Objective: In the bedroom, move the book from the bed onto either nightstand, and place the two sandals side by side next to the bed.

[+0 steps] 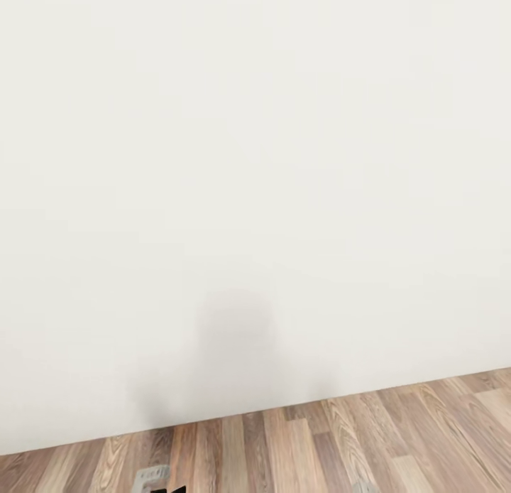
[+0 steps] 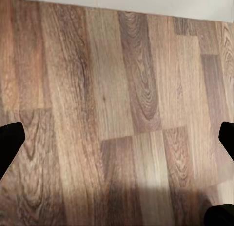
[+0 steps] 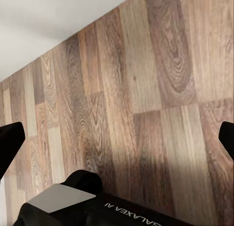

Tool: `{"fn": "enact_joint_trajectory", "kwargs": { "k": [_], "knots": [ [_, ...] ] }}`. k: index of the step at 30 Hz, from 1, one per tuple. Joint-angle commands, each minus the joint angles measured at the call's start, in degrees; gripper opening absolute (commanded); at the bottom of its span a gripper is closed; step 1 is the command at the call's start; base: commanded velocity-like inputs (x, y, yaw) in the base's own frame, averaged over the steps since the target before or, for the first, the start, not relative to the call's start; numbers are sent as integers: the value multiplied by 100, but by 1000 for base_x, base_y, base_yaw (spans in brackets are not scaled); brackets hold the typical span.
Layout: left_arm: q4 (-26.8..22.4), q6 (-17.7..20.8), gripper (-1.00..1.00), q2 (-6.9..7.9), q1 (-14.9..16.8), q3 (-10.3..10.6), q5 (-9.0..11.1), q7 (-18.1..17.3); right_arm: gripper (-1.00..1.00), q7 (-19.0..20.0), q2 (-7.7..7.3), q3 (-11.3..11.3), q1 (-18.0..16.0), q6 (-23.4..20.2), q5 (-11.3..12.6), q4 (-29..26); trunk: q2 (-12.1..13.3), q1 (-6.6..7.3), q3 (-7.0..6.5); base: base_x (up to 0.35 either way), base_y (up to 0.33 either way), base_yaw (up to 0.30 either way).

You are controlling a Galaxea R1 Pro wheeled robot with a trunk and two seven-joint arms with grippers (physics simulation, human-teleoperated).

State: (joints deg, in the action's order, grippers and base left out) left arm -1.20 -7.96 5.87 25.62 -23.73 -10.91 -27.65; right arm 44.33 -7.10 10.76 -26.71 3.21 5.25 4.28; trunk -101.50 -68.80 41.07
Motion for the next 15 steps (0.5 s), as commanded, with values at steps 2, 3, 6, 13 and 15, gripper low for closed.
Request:
{"fn": "enact_joint_trajectory", "kwargs": {
  "k": [2, 3, 6, 13, 15],
  "knots": [
    [6, -30, 100, 2, 4, -44, -61, -8, 100, 23, -2, -21, -10, 32, 55, 29, -2, -3, 5, 326, 0, 0],
    [6, -30, 100, 2, 4, -44, -61, -8, 100, 23, -2, -21, -10, 35, 55, 29, -2, -3, 5, 326, 0, 0],
    [6, -30, 100, 2, 4, -44, -61, -5, 100, 23, -2, -21, -14, 33, 55, 29, -2, -3, 5, 326, 0, 0],
    [6, -30, 100, 2, 4, -44, -61, -7, 100, 23, -2, -21, -10, 35, 55, 29, -2, -3, 5, 326, 0, -6],
    [6, -30, 100, 2, 4, -44, -61, -10, 100, 23, -2, -21, -10, 34, 55, 29, -2, -3, 5, 325, 0, -144]
  ]
}}
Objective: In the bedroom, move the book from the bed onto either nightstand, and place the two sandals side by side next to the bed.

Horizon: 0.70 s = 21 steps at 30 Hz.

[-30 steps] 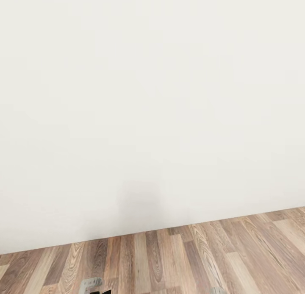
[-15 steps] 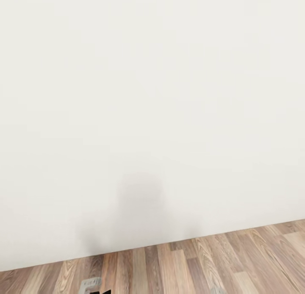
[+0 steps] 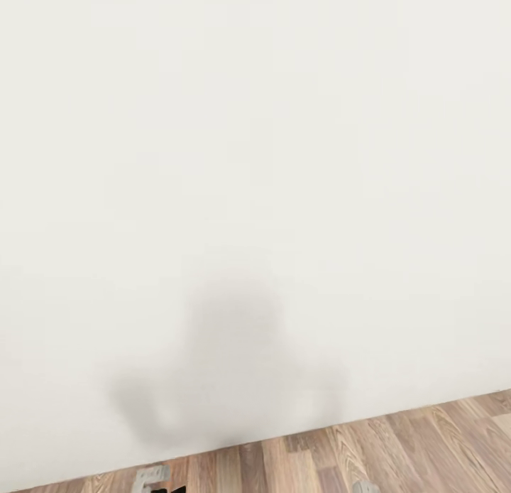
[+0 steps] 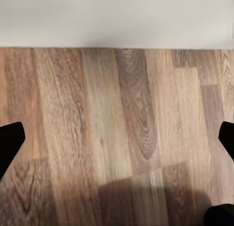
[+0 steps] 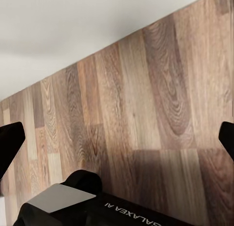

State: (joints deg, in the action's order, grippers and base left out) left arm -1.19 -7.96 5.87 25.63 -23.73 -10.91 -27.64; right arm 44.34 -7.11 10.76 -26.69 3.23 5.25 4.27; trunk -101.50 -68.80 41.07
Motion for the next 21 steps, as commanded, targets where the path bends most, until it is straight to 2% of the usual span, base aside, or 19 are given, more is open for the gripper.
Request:
{"fn": "enact_joint_trajectory", "kwargs": {
  "k": [1, 7, 21],
  "knots": [
    [5, -31, 100, 2, 3, -44, -61, -12, 100, 22, -1, -22, -11, 30, 55, 30, -2, -3, 5, 287, 0, -213],
    [5, -31, 100, 2, 3, -44, -61, -13, 100, 22, -1, -22, -12, 29, 55, 30, -2, -3, 5, 93, 0, -262],
    [5, -31, 100, 2, 3, -44, -61, -13, 100, 22, -1, -22, -12, 31, 55, 30, -2, -3, 5, 4, 0, -275]
  ]
}}
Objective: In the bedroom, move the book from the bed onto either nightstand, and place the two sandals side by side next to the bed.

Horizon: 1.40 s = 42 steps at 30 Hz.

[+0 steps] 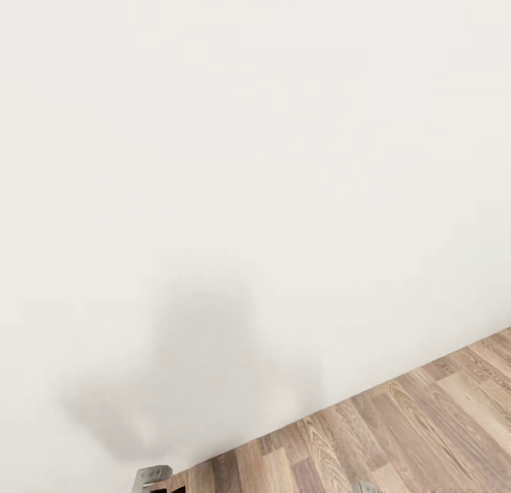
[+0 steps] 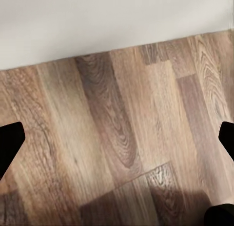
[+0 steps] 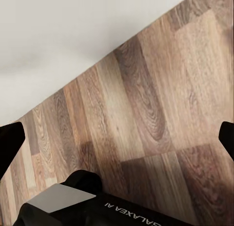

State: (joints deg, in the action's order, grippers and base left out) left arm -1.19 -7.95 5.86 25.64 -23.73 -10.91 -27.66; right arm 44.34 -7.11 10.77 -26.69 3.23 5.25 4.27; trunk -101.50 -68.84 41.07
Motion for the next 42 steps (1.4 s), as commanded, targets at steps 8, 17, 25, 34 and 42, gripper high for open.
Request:
{"fn": "enact_joint_trajectory", "kwargs": {
  "k": [8, 17, 25, 34, 42],
  "knots": [
    [5, -31, 100, 2, 3, -44, -61, -11, 100, 22, -1, -22, -12, 29, 55, 30, -3, 1, 5, 0, 0, -252],
    [5, -31, 100, 2, 3, -44, -61, -11, 100, 22, -1, -22, -12, 30, 55, 30, -3, 1, 5, 0, 0, -250],
    [4, -31, 100, 2, 3, -44, -61, -10, 100, 22, -1, -22, -13, 32, 55, 30, -3, 1, 5, 0, 0, -250],
    [5, -31, 100, 1, 3, -44, -61, -11, 100, 22, -1, -22, -13, 29, 55, 30, -3, 1, 5, 50, 0, -250],
    [5, -31, 100, 2, 3, -44, -61, -11, 100, 22, -1, -22, -12, 29, 55, 30, -3, 1, 5, 170, 0, -250]
  ]
}}
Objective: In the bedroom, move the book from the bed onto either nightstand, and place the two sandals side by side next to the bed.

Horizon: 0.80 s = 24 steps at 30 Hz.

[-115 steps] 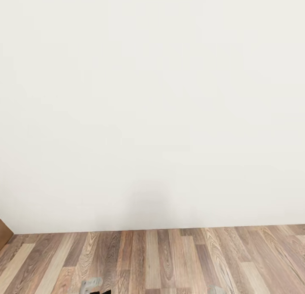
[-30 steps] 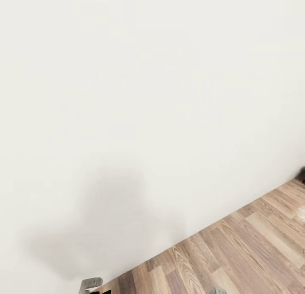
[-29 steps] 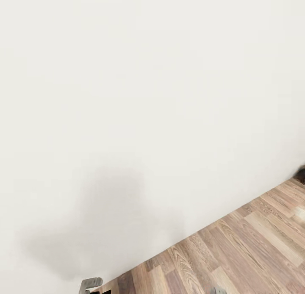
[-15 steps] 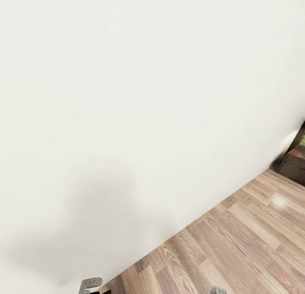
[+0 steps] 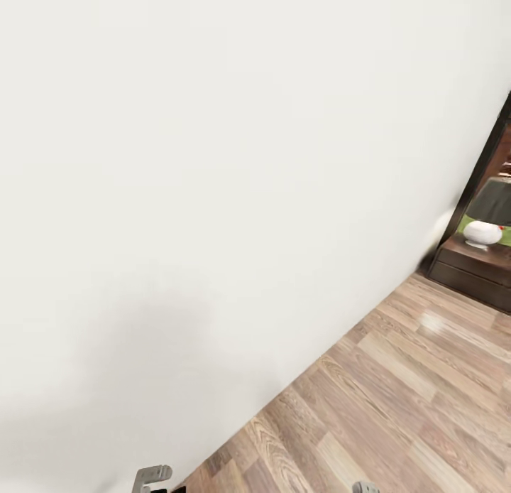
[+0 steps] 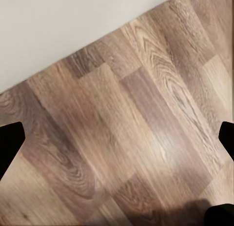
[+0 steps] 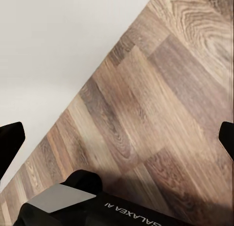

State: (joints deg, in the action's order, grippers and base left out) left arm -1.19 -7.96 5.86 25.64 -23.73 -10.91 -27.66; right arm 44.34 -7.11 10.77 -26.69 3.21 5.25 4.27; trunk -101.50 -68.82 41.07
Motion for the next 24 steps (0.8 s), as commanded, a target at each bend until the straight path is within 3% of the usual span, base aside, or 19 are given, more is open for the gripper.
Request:
{"fn": "enact_joint_trajectory", "kwargs": {
  "k": [1, 8, 16, 24],
  "knots": [
    [5, -31, 100, 2, 3, -44, -61, -11, 100, 22, -1, -22, -12, 31, 55, 30, -3, -1, 5, 110, 0, -250],
    [5, -31, 100, 2, 3, -44, -61, -11, 100, 22, -1, -22, -12, 32, 55, 30, -3, -1, 5, 46, 0, -250],
    [5, -31, 100, 2, 3, -44, -61, -11, 100, 22, -1, -22, -13, 34, 55, 30, -3, -1, 5, 232, 0, -247],
    [5, -31, 100, 1, 3, -44, -61, -11, 100, 22, -1, -22, -12, 31, 55, 30, -3, -1, 5, 31, 0, -243]
  ]
}}
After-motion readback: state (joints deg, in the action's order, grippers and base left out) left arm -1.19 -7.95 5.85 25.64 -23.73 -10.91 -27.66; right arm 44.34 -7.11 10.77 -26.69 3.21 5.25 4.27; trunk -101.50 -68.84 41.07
